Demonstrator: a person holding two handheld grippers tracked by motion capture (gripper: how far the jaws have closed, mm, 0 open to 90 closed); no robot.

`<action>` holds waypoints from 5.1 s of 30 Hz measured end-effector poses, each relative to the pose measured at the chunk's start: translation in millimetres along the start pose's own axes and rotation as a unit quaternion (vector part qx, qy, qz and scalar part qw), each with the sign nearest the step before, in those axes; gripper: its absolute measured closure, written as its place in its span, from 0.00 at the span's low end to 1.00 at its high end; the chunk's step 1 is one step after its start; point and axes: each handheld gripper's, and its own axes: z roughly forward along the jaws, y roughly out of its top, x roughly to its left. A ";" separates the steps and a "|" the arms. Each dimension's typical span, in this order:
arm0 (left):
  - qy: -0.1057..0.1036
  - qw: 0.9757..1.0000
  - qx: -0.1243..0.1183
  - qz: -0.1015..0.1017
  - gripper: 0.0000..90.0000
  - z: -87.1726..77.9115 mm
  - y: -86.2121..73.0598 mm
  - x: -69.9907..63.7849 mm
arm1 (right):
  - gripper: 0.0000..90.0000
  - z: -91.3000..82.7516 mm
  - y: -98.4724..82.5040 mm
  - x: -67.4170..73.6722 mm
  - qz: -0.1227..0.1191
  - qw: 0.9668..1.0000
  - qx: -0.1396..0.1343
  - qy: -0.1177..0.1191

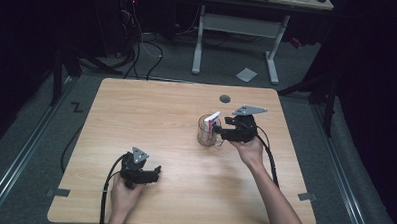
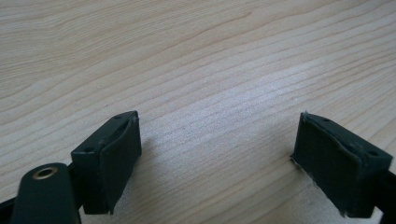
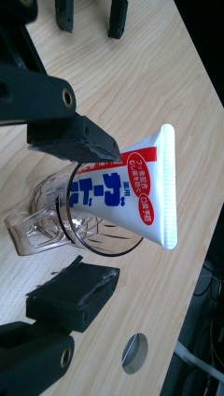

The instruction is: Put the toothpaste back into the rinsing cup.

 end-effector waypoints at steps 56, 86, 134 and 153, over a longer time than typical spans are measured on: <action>0.000 1.000 0.000 0.000 0.17 0.0 0.0 -0.1 | 0.45 -73.9 -53.2 -27.2 0.067 0.996 -0.056 -0.027; 0.001 1.000 0.000 0.000 0.17 0.0 0.0 -0.1 | 0.45 -86.0 -89.2 -27.9 0.085 0.995 -0.043 -0.033; 0.001 1.000 0.000 0.000 0.17 0.0 0.1 -0.2 | 0.45 -48.8 -121.3 -15.1 0.104 0.994 -0.004 -0.011; 0.001 1.000 0.000 0.000 0.17 0.0 0.1 -0.2 | 0.46 -28.0 -130.8 -14.6 0.093 0.994 0.033 -0.050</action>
